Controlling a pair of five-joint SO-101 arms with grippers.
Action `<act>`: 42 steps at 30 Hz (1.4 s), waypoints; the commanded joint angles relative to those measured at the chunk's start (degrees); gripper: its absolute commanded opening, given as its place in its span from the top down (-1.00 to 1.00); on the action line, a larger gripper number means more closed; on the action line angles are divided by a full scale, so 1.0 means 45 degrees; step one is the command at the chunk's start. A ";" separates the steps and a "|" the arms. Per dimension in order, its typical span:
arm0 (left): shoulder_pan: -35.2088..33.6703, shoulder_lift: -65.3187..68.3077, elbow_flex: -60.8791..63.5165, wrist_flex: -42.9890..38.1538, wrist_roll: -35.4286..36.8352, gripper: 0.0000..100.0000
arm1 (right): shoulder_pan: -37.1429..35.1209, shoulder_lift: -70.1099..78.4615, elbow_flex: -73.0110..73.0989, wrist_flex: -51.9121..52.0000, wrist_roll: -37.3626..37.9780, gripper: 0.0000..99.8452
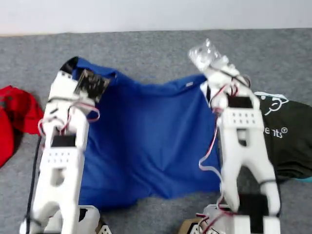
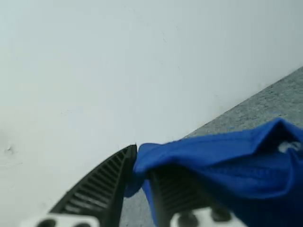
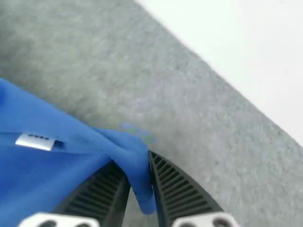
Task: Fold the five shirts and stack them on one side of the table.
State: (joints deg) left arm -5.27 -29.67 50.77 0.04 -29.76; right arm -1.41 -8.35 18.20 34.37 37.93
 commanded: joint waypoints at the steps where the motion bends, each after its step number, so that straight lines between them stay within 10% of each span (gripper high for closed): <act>1: 0.0117 0.2481 -0.2862 -0.0371 -0.0137 0.99 | 0.0283 0.1612 -0.3009 -0.0166 -0.0469 0.98; 12: 0.0059 0.8928 -0.9387 -0.0274 -0.0078 0.99 | 0.0303 0.6007 -0.8166 -0.0166 -0.0469 0.98; 31: -0.0156 1.1546 -1.3177 -0.0020 -0.0703 0.99 | 0.0049 0.8996 -1.2718 0.0088 -0.0391 0.98; 42: -0.0059 0.9455 -1.3197 1.0647 -0.2090 0.99 | 0.0049 0.8781 -1.2777 0.5792 0.1836 0.98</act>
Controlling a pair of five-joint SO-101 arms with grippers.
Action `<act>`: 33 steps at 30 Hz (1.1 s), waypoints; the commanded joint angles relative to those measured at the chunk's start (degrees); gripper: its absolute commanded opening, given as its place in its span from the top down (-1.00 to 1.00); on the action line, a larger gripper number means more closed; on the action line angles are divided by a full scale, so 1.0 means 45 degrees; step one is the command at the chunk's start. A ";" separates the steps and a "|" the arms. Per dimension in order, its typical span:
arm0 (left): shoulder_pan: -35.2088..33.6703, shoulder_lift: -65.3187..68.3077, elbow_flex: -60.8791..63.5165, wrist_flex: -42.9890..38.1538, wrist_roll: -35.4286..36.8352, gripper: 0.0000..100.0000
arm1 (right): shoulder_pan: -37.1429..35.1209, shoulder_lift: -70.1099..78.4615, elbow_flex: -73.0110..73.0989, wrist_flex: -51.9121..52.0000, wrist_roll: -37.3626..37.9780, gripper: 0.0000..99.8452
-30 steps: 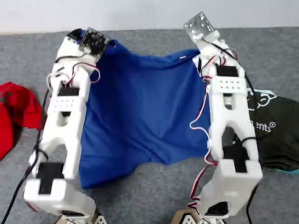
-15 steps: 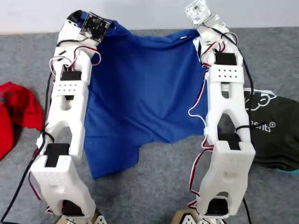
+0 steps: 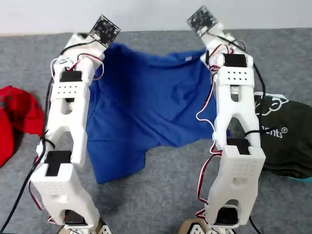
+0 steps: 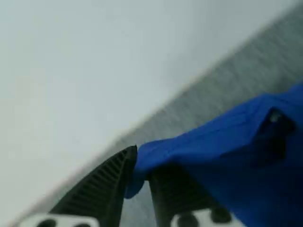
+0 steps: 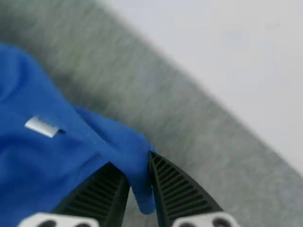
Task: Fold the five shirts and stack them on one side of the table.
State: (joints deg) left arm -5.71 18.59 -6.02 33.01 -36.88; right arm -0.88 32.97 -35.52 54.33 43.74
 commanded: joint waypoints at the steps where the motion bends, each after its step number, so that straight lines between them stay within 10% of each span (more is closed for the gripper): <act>1: 0.0039 -0.1426 -0.0576 0.4239 -0.0645 0.99 | -0.0068 -0.0498 -0.0840 0.1866 0.0664 0.98; 18: -0.0059 -0.3106 -0.0576 1.4906 -0.4571 0.99 | -0.0068 -0.1553 -0.0840 0.9915 0.1289 0.98; 33: -0.0156 -0.6310 0.5734 1.5004 -0.6447 0.99 | 0.0928 -0.1475 0.0821 1.0774 0.1915 0.98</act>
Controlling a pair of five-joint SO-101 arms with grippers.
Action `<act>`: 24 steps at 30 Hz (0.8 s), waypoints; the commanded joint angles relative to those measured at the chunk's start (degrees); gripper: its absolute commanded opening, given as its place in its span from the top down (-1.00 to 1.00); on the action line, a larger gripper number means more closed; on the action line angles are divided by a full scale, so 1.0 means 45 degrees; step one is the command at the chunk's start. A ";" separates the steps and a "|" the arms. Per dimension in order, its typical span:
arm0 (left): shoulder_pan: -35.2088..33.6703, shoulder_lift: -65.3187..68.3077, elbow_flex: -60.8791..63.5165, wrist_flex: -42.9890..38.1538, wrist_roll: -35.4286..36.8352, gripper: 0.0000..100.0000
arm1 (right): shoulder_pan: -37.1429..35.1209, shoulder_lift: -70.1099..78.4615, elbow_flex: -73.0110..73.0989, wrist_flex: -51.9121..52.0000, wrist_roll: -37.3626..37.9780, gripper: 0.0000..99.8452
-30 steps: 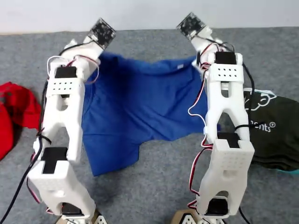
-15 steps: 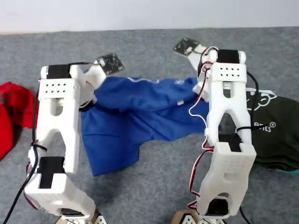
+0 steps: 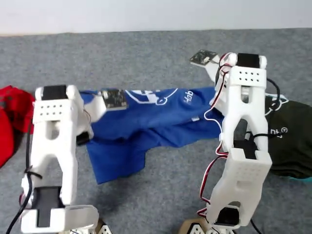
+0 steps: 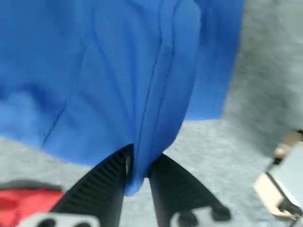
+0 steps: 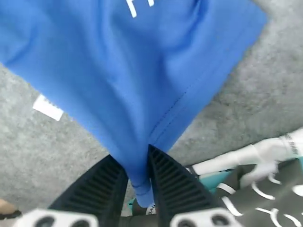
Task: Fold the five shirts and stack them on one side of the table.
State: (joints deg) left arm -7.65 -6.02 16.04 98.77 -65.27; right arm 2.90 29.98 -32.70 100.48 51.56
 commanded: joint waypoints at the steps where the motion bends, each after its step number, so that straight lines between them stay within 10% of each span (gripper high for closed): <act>1: 0.0352 -0.0938 0.1182 0.0391 -0.0137 0.99 | 0.0088 -0.0791 0.0332 0.0518 0.0176 0.98; 24: 0.0938 -0.2032 0.0869 0.0391 0.1895 0.69 | -0.0029 -0.2999 0.0606 0.0420 -0.0488 0.57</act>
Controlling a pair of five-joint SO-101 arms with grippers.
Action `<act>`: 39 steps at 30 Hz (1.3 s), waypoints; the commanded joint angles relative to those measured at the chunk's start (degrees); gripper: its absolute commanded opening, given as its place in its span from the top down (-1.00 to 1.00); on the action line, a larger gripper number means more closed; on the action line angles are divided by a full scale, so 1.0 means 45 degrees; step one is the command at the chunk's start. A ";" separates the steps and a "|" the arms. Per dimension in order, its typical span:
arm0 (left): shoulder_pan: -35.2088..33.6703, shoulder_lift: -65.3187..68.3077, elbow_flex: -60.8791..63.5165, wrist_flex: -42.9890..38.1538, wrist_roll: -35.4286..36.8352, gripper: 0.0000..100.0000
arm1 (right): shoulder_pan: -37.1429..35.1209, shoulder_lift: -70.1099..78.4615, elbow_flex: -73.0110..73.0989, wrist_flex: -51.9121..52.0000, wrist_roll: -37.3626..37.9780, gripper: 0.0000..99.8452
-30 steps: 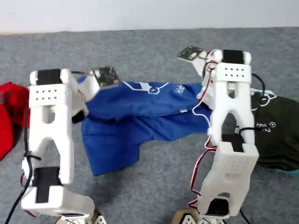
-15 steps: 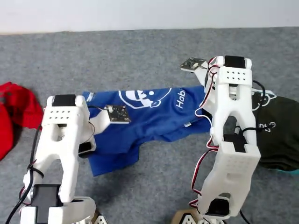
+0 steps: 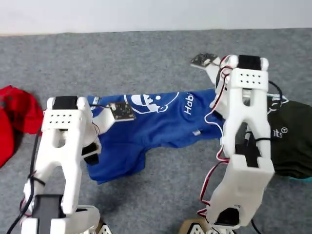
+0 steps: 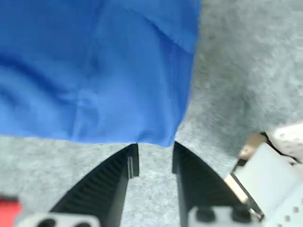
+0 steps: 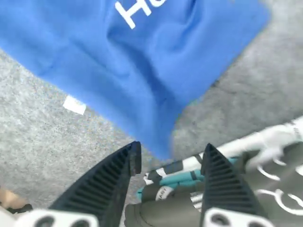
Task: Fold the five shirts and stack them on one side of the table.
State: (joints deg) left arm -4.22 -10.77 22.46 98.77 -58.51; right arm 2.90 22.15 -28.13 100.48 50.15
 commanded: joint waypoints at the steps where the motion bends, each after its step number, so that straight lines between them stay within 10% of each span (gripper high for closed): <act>1: 0.0332 -0.1328 -0.0557 0.0391 0.0508 0.67 | -0.0029 -0.1397 -0.0488 0.0420 -0.0176 0.57; 7: 0.0527 -0.2891 -0.0576 -0.0625 0.1094 0.65 | -0.0049 -0.1495 -0.1621 0.0166 -0.0469 0.57; 14: -0.0234 -0.2930 0.0537 -0.7346 0.6115 0.78 | -0.0694 0.1026 -0.1661 -0.4542 -0.4669 0.73; 21: -0.0332 -0.1543 0.2960 -1.2015 0.8225 0.99 | -0.1729 0.3507 -0.1700 -0.8020 -0.5079 0.95; 39: -0.1641 0.6408 -0.3604 -0.8107 0.7795 0.99 | -0.0498 0.5714 -0.1719 -0.9836 -0.5079 0.95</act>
State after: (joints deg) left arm -10.37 18.15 9.71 59.65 -22.11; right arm -2.11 48.53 -32.53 57.14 27.65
